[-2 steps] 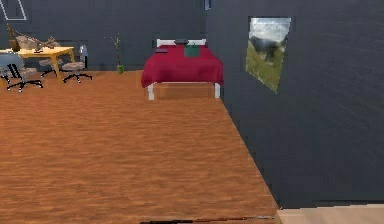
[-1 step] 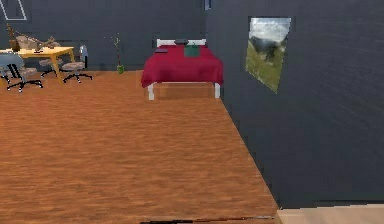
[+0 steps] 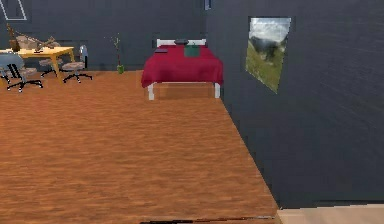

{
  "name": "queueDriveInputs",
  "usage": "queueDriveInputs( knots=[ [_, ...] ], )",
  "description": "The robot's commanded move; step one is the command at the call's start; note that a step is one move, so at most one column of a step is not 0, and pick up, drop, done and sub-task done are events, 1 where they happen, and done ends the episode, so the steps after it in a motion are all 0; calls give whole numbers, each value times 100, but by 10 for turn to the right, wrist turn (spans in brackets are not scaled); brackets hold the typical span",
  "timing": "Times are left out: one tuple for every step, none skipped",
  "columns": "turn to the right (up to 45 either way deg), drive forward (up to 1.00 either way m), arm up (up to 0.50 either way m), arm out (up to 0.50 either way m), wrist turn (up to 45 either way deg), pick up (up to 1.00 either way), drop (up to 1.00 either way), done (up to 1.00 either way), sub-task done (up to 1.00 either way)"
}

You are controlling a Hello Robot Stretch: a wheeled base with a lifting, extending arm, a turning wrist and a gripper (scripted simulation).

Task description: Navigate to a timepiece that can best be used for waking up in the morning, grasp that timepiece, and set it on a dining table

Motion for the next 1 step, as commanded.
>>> queueDriveInputs(
  knots=[
    [0,0,-20,0,0,0,0,0,0]
  ],
)
